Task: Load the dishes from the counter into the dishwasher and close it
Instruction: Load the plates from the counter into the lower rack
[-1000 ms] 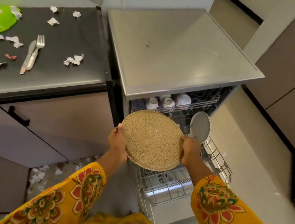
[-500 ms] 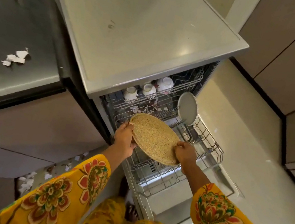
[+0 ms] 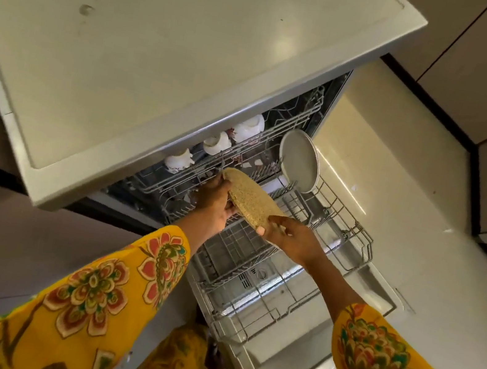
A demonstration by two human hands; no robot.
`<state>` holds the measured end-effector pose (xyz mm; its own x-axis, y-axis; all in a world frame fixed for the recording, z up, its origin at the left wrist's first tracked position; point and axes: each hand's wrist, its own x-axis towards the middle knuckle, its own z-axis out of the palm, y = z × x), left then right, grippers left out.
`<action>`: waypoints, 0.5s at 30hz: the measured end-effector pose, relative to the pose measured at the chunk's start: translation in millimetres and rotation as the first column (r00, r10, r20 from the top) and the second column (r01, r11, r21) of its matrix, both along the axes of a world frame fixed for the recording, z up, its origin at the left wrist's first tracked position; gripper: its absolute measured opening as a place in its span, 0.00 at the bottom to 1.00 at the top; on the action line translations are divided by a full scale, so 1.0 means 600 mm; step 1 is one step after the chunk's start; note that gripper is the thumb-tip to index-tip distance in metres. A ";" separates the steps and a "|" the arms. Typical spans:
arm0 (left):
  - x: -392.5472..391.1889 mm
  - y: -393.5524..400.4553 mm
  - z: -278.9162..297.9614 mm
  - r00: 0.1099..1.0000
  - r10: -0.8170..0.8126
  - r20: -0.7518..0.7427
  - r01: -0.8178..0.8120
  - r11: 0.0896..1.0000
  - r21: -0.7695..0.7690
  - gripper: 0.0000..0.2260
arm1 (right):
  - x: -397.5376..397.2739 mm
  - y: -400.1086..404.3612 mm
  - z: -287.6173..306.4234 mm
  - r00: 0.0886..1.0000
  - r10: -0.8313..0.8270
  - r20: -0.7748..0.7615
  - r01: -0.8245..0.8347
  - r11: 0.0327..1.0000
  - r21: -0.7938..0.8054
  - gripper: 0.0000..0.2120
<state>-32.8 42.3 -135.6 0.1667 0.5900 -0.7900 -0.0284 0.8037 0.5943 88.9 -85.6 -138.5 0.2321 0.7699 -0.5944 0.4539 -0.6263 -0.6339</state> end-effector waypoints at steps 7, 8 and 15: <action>0.068 0.060 -0.085 0.999 -0.027 -0.023 0.027 0.999 -0.026 0.16 | 0.069 0.046 -0.106 0.866 0.324 0.380 -0.341 0.940 -0.024 0.30; 0.081 0.066 -0.093 0.999 -0.029 -0.014 0.028 0.999 -0.031 0.15 | 0.076 0.053 -0.119 0.813 0.360 0.457 -0.383 0.923 -0.046 0.28; 0.149 0.106 -0.135 0.984 -0.103 0.144 0.119 0.987 -0.109 0.09 | 0.146 0.115 -0.186 0.781 0.197 0.593 -0.220 0.975 -0.035 0.17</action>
